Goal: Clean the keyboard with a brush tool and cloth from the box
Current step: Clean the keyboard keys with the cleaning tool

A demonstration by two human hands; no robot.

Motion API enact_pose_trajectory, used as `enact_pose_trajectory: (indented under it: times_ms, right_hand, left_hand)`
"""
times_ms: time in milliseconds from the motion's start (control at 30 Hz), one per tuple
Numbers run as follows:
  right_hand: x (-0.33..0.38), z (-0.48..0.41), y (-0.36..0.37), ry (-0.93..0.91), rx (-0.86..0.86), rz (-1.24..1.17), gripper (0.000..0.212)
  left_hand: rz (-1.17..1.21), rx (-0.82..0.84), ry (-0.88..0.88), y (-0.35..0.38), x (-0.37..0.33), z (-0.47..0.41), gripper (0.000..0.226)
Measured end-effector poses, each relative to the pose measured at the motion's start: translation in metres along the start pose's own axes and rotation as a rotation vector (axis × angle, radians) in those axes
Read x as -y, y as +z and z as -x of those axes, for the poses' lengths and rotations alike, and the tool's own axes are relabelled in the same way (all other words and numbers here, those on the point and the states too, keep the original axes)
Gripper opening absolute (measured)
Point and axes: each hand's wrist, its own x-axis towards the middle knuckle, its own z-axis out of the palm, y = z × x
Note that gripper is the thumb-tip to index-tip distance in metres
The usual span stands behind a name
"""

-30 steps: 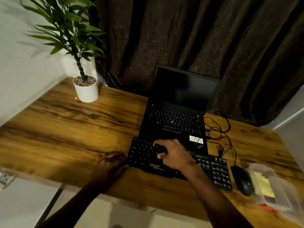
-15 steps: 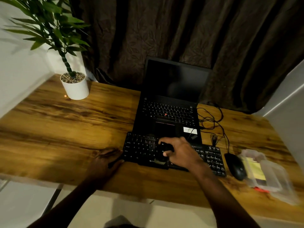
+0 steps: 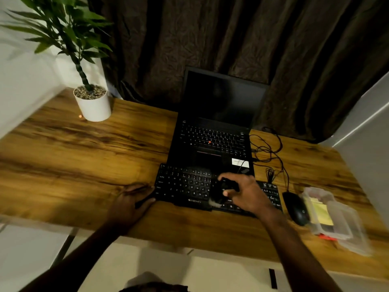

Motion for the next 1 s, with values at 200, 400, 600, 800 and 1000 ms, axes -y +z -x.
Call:
enact_pose_trajectory:
  times_ms: [200, 400, 600, 800, 1000]
  right_hand:
    - [-0.014, 0.007, 0.006, 0.044, -0.041, 0.047, 0.061]
    - [-0.02, 0.012, 0.001, 0.055, -0.096, 0.043, 0.058]
    - [-0.044, 0.022, -0.017, 0.097, -0.196, 0.08, 0.06]
    - [-0.028, 0.019, 0.006, 0.007, -0.134, 0.028, 0.06]
    - [-0.031, 0.013, -0.005, 0.025, -0.23, 0.022, 0.058]
  left_hand:
    - [0.005, 0.006, -0.001, -0.001, -0.001, 0.002, 0.054]
    - [-0.06, -0.001, 0.04, -0.002, -0.004, 0.001, 0.064]
    - [-0.057, 0.028, 0.039, -0.005, -0.008, 0.0, 0.063]
    - [-0.056, 0.03, 0.024, -0.004, -0.005, 0.002, 0.064]
    - [-0.082, 0.059, 0.058, -0.004, -0.007, 0.002, 0.054]
